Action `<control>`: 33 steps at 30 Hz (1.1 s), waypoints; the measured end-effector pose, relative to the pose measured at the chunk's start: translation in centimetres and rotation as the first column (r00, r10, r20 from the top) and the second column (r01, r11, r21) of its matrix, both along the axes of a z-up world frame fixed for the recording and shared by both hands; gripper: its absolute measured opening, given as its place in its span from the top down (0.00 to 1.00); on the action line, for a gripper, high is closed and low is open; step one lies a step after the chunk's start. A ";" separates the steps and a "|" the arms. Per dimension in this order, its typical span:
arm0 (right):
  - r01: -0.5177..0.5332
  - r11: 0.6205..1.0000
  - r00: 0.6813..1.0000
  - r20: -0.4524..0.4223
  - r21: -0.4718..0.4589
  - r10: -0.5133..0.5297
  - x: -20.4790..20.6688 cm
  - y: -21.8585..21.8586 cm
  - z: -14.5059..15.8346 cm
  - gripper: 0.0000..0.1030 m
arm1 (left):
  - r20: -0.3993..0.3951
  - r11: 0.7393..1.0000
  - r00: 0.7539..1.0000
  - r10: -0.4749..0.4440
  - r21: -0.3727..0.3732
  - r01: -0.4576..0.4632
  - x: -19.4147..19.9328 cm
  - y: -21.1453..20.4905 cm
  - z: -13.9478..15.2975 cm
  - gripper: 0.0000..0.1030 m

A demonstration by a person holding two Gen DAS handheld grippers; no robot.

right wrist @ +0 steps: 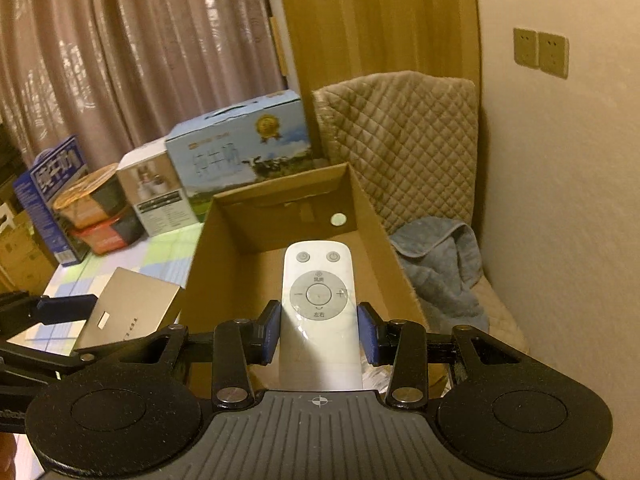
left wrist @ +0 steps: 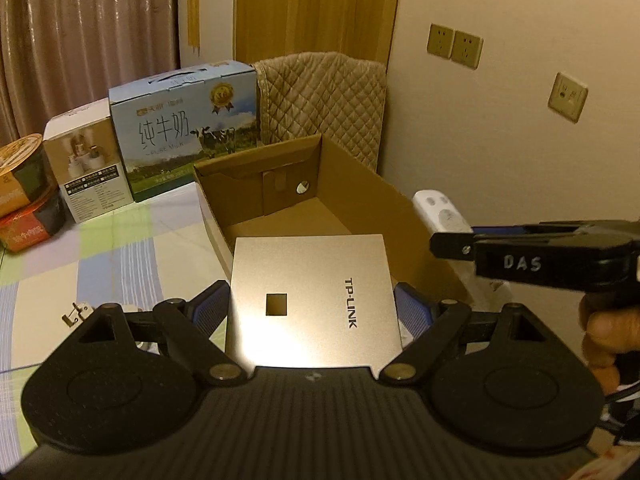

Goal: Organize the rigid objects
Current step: 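Open the left gripper to drop the TP-LINK box while the right gripper releases the remote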

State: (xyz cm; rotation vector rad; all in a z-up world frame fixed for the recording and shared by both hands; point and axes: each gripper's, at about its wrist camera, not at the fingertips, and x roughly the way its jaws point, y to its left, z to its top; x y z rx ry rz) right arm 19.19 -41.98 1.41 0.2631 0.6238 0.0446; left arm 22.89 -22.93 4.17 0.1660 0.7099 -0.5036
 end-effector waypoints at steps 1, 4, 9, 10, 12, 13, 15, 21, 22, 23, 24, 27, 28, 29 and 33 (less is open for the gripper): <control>0.004 1.000 1.000 -0.002 0.007 -0.004 0.2 -0.3 -0.1 0.64 | -0.001 1.000 1.000 -0.002 0.006 0.002 0.3 -0.2 -0.2 0.17; 0.010 1.000 1.000 -0.008 0.015 -0.010 0.9 -1.0 -0.6 0.64 | -0.006 1.000 1.000 -0.010 0.018 0.010 1.0 -0.6 -0.9 0.17; 0.022 0.999 0.999 -0.028 0.036 -0.021 1.7 -1.9 -1.9 0.64 | -0.021 1.000 1.000 -0.017 0.021 0.018 1.9 -1.2 -1.9 0.17; 0.023 0.999 0.999 -0.031 0.037 -0.022 1.8 -2.0 -2.0 0.64 | -0.023 1.000 1.000 -0.019 0.021 0.020 2.1 -1.3 -2.0 0.17; 0.024 0.999 0.999 -0.035 0.038 -0.023 1.9 -2.0 -2.3 0.64 | -0.022 0.999 0.999 -0.027 0.026 0.027 2.3 -1.7 -2.2 0.17; 0.024 0.999 0.999 -0.037 0.039 -0.023 1.9 -2.1 -2.4 0.64 | -0.024 0.999 0.999 -0.029 0.026 0.029 2.4 -1.8 -2.3 0.17; 0.026 0.999 0.999 -0.037 0.041 -0.024 2.0 -2.1 -2.5 0.64 | -0.022 0.999 0.999 -0.030 0.026 0.031 2.7 -2.0 -2.5 0.17; 0.032 0.999 0.999 -0.041 0.040 -0.031 2.2 -2.2 -2.6 0.64 | -0.003 0.999 1.000 -0.029 0.039 0.029 3.0 -2.0 -2.5 0.14; 0.031 0.999 0.999 -0.038 0.039 -0.029 2.1 -2.2 -2.6 0.64 | -0.003 0.999 1.000 -0.023 0.031 0.023 3.0 -1.6 -2.3 0.14; 0.030 0.999 0.999 -0.037 0.040 -0.028 2.0 -2.3 -2.5 0.64 | -0.004 1.000 1.000 -0.016 0.025 0.017 3.0 -1.3 -2.2 0.14; 0.029 0.999 0.999 -0.037 0.041 -0.028 2.0 -2.3 -2.5 0.64 | 0.000 1.000 1.000 -0.008 0.023 0.008 2.9 -0.9 -2.0 0.14; 0.028 0.999 0.999 -0.035 0.043 -0.027 1.9 -2.2 -2.4 0.64 | 0.009 1.000 1.000 0.022 0.015 -0.022 2.5 0.5 -1.6 0.14; 0.027 0.999 0.999 -0.035 0.043 -0.025 1.9 -2.1 -2.3 0.64 | 0.011 0.999 0.999 0.032 0.008 -0.032 2.3 1.0 -1.5 0.14; 0.024 0.999 0.999 -0.034 0.044 -0.023 1.9 -2.0 -2.3 0.64 | 0.011 0.999 0.999 0.042 0.002 -0.042 2.2 1.6 -1.4 0.14; 0.017 0.999 0.999 -0.034 0.048 -0.016 1.9 -1.4 -2.1 0.64 | 0.014 0.997 0.997 0.075 -0.011 -0.075 1.5 3.2 -0.9 0.14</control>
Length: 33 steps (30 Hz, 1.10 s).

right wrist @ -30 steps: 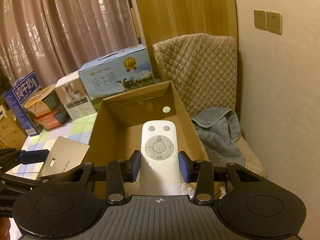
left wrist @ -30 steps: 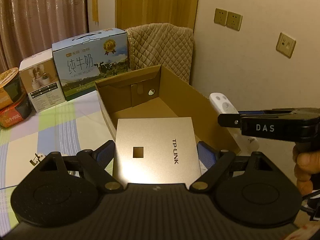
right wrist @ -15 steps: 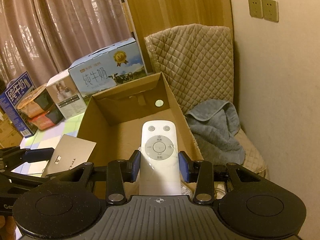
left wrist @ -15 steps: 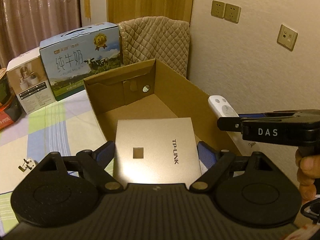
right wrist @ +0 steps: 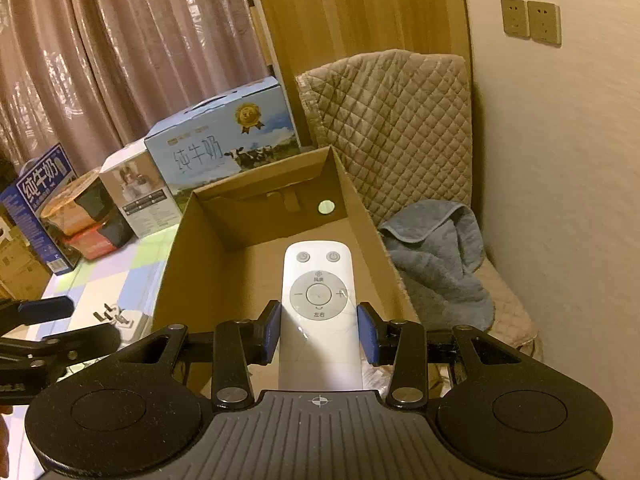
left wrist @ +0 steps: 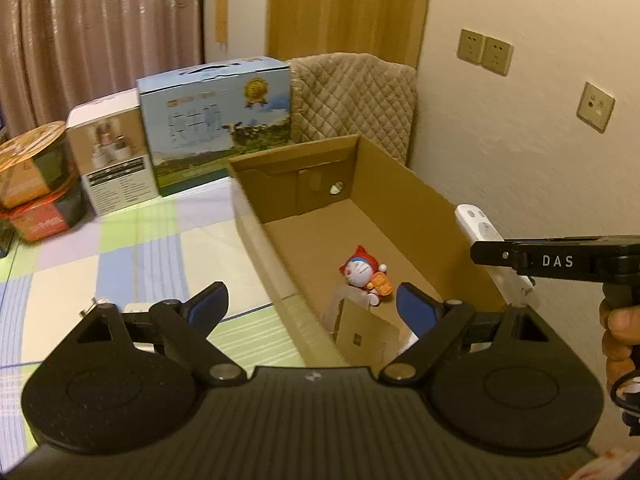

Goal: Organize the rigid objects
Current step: 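Open the left gripper to drop the TP-LINK box while the right gripper releases the remote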

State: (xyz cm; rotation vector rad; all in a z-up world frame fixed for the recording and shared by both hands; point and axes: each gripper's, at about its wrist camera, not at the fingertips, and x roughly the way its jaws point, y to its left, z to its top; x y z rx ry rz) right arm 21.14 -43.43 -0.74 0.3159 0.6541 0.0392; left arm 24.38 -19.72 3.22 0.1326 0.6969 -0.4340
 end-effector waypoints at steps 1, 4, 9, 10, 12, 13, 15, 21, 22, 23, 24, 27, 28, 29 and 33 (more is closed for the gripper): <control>-0.003 1.000 1.000 0.000 0.000 0.003 0.0 0.2 0.0 0.64 | 0.000 1.000 1.000 0.007 -0.004 -0.007 -0.1 0.4 0.1 0.14; -0.012 1.000 1.000 -0.001 -0.001 0.012 0.1 0.8 0.0 0.64 | -0.005 1.000 1.000 0.028 -0.015 -0.028 -0.5 1.3 0.0 0.14; -0.023 1.000 1.000 0.000 -0.003 0.023 0.6 1.8 0.1 0.64 | -0.010 0.998 0.999 0.046 -0.035 -0.046 -1.0 2.3 -0.1 0.14; -0.024 1.000 1.000 0.000 -0.004 0.024 0.7 1.9 0.1 0.64 | -0.008 0.998 0.999 0.047 -0.036 -0.048 -1.1 2.4 -0.1 0.14; -0.026 1.000 1.000 -0.001 -0.005 0.026 1.0 2.2 0.0 0.64 | -0.003 0.998 0.999 0.052 -0.035 -0.053 -1.2 2.7 0.0 0.14; -0.027 1.000 1.000 0.000 -0.003 0.027 1.1 2.4 -0.1 0.63 | -0.003 0.998 0.999 0.054 -0.039 -0.054 -1.2 2.9 0.0 0.14; -0.027 1.000 1.000 0.003 0.002 0.027 1.4 2.5 -0.2 0.63 | -0.003 0.997 0.998 0.059 -0.046 -0.059 -1.2 3.3 0.1 0.14; -0.017 1.000 1.000 -0.004 0.024 0.017 2.1 2.7 -0.9 0.63 | -0.001 0.996 0.997 0.072 -0.047 -0.072 -1.4 4.2 0.2 0.14; -0.014 0.999 1.000 0.006 0.041 0.014 2.1 2.5 -1.0 0.63 | -0.003 0.996 0.997 0.073 -0.049 -0.073 -1.5 4.3 0.1 0.14; -0.016 0.998 1.000 0.017 0.061 0.015 2.1 2.4 -1.0 0.61 | -0.004 0.996 0.997 0.076 -0.050 -0.076 -1.5 4.5 0.2 0.14; -0.018 0.997 1.000 0.022 0.070 0.016 2.0 2.3 -1.0 0.49 | -0.006 0.996 0.997 0.077 -0.051 -0.078 -1.6 4.6 0.2 0.14; 0.003 0.998 0.999 0.053 0.066 -0.006 1.3 2.2 -0.4 0.35 | -0.005 0.995 0.996 0.087 -0.054 -0.088 -1.9 5.2 0.3 0.14; 0.006 0.998 0.998 0.061 0.066 -0.010 0.9 2.2 -0.1 0.35 | -0.003 0.994 0.996 0.094 -0.056 -0.094 -2.2 5.4 0.3 0.14; 0.008 0.998 0.998 0.066 0.066 -0.012 0.6 2.2 0.2 0.35 | -0.003 0.993 0.995 0.102 -0.057 -0.102 -2.4 5.7 0.4 0.14; 0.010 0.999 0.997 0.083 0.040 -0.013 -0.9 2.9 1.2 0.35 | -0.007 0.990 0.992 0.129 -0.058 -0.130 -3.4 6.8 0.4 0.14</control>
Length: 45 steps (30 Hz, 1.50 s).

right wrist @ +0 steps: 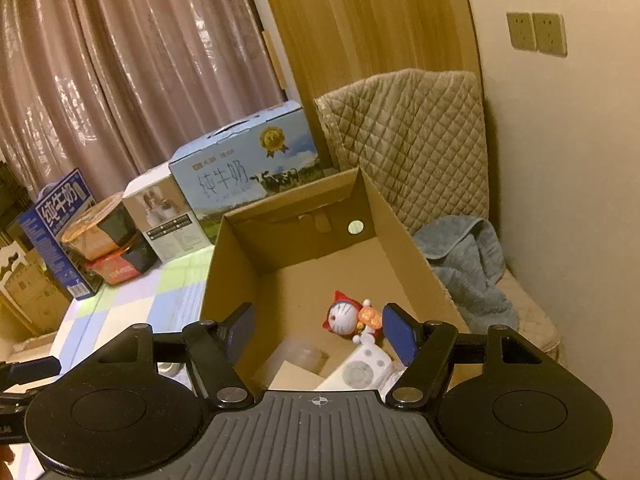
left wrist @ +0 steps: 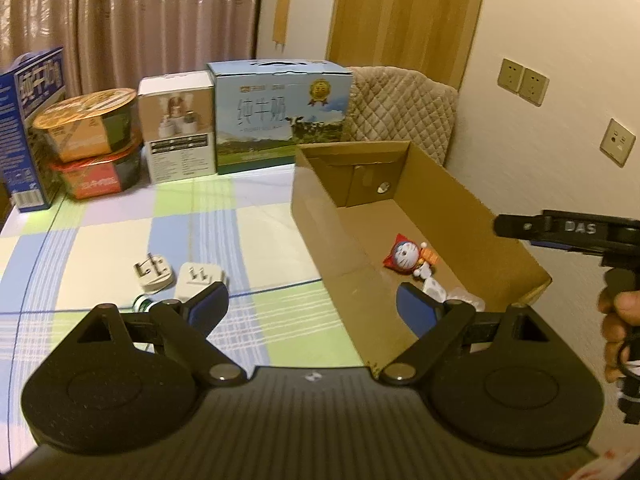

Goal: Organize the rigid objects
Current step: 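Open the left gripper to drop the TP-LINK box while the right gripper releases the remote, then move both grippers back over the table objects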

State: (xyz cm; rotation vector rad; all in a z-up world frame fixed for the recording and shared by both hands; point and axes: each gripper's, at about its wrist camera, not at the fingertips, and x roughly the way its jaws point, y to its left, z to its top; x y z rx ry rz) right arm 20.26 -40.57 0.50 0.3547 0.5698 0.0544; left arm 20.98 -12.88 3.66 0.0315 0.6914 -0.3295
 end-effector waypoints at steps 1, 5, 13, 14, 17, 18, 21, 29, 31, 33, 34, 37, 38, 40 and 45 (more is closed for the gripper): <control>-0.001 1.000 1.000 0.004 -0.008 0.001 -0.5 0.3 0.3 0.35 | -0.003 1.000 1.000 0.006 -0.002 -0.006 -0.3 0.3 0.0 0.14; -0.009 0.999 1.000 0.002 -0.038 0.009 -2.3 1.6 1.2 0.34 | -0.003 1.000 1.000 0.025 0.000 -0.025 -1.7 1.6 0.4 0.14; -0.039 0.993 0.999 -0.004 -0.116 0.038 -6.2 5.6 2.8 0.30 | 0.023 0.998 0.998 0.053 0.021 -0.053 -5.3 4.2 1.8 0.14; -0.045 0.992 0.999 -0.004 -0.122 0.044 -6.7 6.2 3.0 0.29 | 0.026 0.998 0.998 0.056 0.021 -0.057 -5.8 4.7 2.0 0.14; -0.053 0.991 0.999 0.002 -0.123 0.053 -8.0 7.5 3.4 0.28 | 0.032 0.997 0.997 0.067 0.024 -0.068 -7.0 5.9 2.4 0.13; -0.053 0.991 0.999 0.005 -0.121 0.054 -8.5 7.9 3.5 0.28 | 0.032 0.997 0.997 0.070 0.025 -0.071 -7.4 6.3 2.5 0.13; -0.066 0.991 0.998 0.010 -0.118 0.068 -9.6 9.2 3.7 0.27 | 0.038 0.996 0.996 0.083 0.024 -0.084 -8.5 7.4 2.9 0.13; -0.094 0.983 0.996 -0.010 -0.159 0.093 -11.3 11.8 3.9 0.23 | 0.060 0.993 0.991 0.116 0.025 -0.118 -10.8 10.0 3.9 0.09; -0.098 0.980 0.995 -0.013 -0.171 0.097 -11.5 12.3 3.8 0.21 | 0.066 0.992 0.990 0.124 0.027 -0.126 -11.2 10.7 4.1 0.07; -0.104 0.977 0.995 -0.013 -0.186 0.103 -11.7 13.0 3.8 0.19 | 0.071 0.990 0.988 0.135 0.024 -0.137 -11.3 11.3 4.3 0.06; -0.108 0.975 0.994 -0.013 -0.195 0.108 -11.8 13.3 3.8 0.18 | 0.073 0.990 0.987 0.140 0.023 -0.142 -11.4 11.5 4.4 0.05; -0.125 0.969 0.992 -0.012 -0.214 0.125 -12.0 14.2 3.8 0.15 | 0.081 0.988 0.985 0.152 0.026 -0.155 -11.7 12.2 4.7 0.03; -0.132 0.967 0.991 -0.012 -0.219 0.133 -12.0 14.6 3.8 0.15 | 0.084 0.987 0.984 0.156 0.027 -0.159 -11.8 12.4 4.8 0.03; -0.143 0.965 0.990 -0.015 -0.220 0.144 -12.1 15.0 3.6 0.14 | 0.087 0.986 0.983 0.162 0.029 -0.165 -12.0 12.7 4.8 0.01; -0.161 0.962 0.987 -0.019 -0.222 0.160 -11.9 15.9 3.5 0.12 | 0.093 0.981 0.978 0.186 0.042 -0.191 -12.0 13.5 4.8 0.01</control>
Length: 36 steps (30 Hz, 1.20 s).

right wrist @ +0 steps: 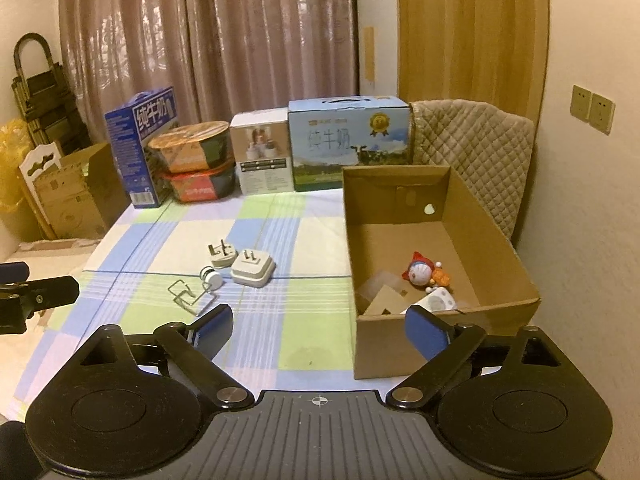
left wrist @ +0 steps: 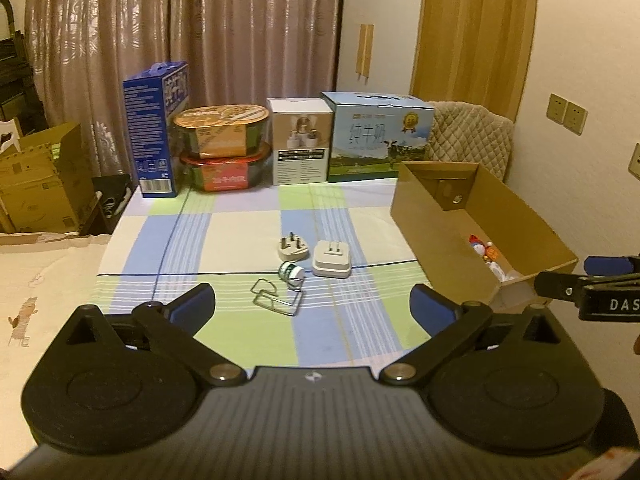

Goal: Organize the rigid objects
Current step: 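Move both grippers back over the table objects, then lower the left gripper onto the metal wire rack and grasp it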

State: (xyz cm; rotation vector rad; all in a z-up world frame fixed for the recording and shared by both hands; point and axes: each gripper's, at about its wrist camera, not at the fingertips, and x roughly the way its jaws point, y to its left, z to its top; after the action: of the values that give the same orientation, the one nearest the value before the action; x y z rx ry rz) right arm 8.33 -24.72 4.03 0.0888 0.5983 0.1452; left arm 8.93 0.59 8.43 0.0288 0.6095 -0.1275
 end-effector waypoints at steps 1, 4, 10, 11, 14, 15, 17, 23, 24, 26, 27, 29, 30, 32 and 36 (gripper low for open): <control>-0.004 1.000 1.000 0.000 -0.002 0.004 0.1 0.1 0.0 0.12 | 0.001 1.000 1.000 0.005 0.003 -0.005 0.0 0.1 0.0 0.01; -0.013 1.000 1.000 -0.001 -0.005 0.013 0.2 0.5 -0.1 0.12 | 0.001 1.000 1.000 0.013 0.003 -0.013 0.1 0.6 -0.1 0.01; -0.026 1.000 1.000 -0.012 -0.002 0.026 0.8 1.0 -0.5 0.11 | -0.006 1.000 1.000 0.024 0.003 -0.024 0.6 0.9 -0.3 0.01; -0.028 1.000 1.000 -0.013 -0.001 0.028 0.9 1.1 -0.6 0.11 | -0.007 1.000 1.000 0.026 0.003 -0.026 0.6 1.0 -0.4 0.01; -0.032 0.999 0.999 -0.018 0.002 0.032 1.3 1.3 -0.9 0.11 | -0.014 1.000 0.999 0.030 0.000 -0.030 0.8 1.3 -0.8 0.01; -0.034 0.999 0.999 -0.021 0.004 0.034 1.4 1.3 -1.1 0.11 | -0.015 0.999 0.999 0.032 -0.001 -0.032 0.9 1.4 -1.0 0.01; -0.038 0.999 0.999 -0.027 0.011 0.038 1.6 1.4 -1.5 0.11 | -0.024 0.999 0.999 0.035 0.000 -0.035 1.1 1.6 -1.4 0.01; -0.062 0.998 0.997 -0.044 0.034 0.063 2.5 2.1 -3.0 0.11 | -0.052 0.999 0.997 0.054 0.010 -0.053 2.3 2.5 -2.9 0.01; -0.067 0.997 0.997 -0.046 0.035 0.069 2.5 2.3 -3.3 0.11 | -0.056 0.998 0.997 0.055 0.012 -0.055 2.6 2.7 -3.3 0.01; -0.081 0.996 0.995 -0.050 0.036 0.082 3.1 2.6 -3.9 0.11 | -0.062 0.998 0.997 0.056 0.017 -0.055 3.2 3.0 -3.9 0.01; -0.084 0.996 0.995 -0.053 0.036 0.086 3.2 2.7 -4.1 0.11 | -0.065 0.998 0.996 0.053 0.020 -0.052 3.6 3.1 -4.2 0.01; -0.093 0.995 0.994 -0.053 0.044 0.095 3.9 2.9 -4.6 0.11 | -0.074 0.998 0.996 0.051 0.027 -0.049 4.4 3.4 -4.9 0.01; -0.096 0.994 0.994 -0.054 0.049 0.098 4.3 3.0 -5.0 0.11 | -0.078 0.998 0.996 0.049 0.029 -0.047 4.8 3.5 -5.3 0.01; -0.097 0.994 0.994 -0.052 0.058 0.100 5.1 3.1 -5.6 0.11 | -0.086 0.999 0.995 0.042 0.034 -0.039 5.8 3.8 -6.2 0.01; -0.104 0.992 0.994 -0.031 0.067 0.106 6.6 3.5 -7.0 0.11 | -0.078 0.998 0.997 -0.018 0.062 0.023 7.6 4.1 -8.4 0.01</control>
State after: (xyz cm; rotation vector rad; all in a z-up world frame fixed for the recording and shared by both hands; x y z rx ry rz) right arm 14.92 -21.22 -3.01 0.1236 0.6326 0.2659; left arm 16.56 4.67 0.07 0.0912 0.6905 -0.1298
